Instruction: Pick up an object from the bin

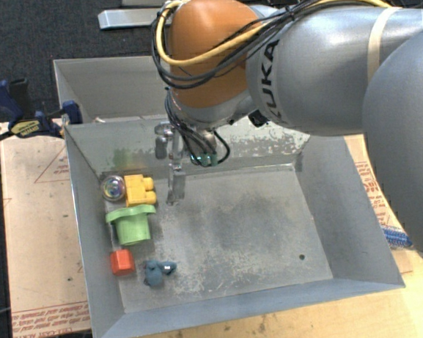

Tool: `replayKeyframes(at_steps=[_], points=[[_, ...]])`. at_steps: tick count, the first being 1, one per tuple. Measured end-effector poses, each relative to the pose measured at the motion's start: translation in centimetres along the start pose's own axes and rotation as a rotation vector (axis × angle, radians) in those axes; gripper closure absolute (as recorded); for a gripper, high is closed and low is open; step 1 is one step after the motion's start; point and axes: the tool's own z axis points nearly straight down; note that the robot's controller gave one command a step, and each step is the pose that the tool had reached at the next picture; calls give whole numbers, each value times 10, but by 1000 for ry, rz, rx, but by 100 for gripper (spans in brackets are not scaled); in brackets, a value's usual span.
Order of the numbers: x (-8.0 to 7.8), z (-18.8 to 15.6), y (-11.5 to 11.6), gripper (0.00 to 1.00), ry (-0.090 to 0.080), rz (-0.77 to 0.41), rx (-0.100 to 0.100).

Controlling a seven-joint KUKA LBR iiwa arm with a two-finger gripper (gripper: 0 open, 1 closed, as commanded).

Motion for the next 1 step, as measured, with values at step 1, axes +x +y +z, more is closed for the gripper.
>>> replayKeyframes(at_steps=[1], points=[[27, 85, 47, 0, -2, -254, 0]])
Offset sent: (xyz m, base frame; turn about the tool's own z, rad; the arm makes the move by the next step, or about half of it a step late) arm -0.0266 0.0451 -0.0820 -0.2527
